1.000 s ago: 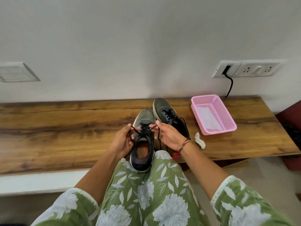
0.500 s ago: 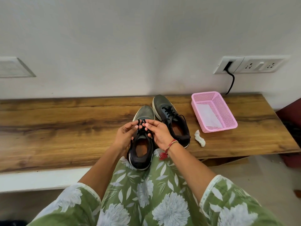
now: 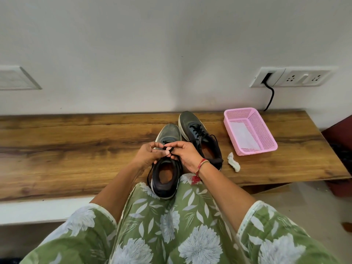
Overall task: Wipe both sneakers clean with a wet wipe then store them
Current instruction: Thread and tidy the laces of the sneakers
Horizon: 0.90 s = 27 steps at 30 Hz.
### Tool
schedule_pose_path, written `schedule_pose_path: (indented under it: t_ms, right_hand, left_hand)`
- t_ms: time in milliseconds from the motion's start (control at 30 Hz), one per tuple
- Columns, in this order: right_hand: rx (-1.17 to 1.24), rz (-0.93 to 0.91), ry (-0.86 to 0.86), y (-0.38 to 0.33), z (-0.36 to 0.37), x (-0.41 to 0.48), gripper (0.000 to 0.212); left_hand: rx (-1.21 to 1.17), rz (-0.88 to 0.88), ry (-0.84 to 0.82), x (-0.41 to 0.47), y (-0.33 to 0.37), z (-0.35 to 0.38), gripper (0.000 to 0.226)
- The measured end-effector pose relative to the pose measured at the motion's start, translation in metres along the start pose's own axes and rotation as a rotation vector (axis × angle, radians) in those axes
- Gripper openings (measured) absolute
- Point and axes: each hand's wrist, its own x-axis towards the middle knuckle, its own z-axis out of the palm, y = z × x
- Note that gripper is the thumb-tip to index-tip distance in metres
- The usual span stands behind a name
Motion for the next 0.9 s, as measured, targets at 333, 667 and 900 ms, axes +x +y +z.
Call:
schedule_pose_path:
  t_ms: [333, 667, 900]
  right_hand:
    - [0.015, -0.126, -0.030, 0.009, -0.001, -0.005, 0.040]
    - [0.157, 0.052, -0.061, -0.001, -0.009, 0.000, 0.015]
    - [-0.213, 0.000, -0.275, -0.016, -0.022, -0.005, 0.014]
  left_hand:
    - [-0.107, 0.023, 0.202, 0.003, 0.000, 0.011, 0.033]
    - [-0.015, 0.024, -0.096, 0.000, 0.005, 0.006, 0.014]
    - [0.210, -0.029, -0.276, 0.011, 0.010, -0.021, 0.026]
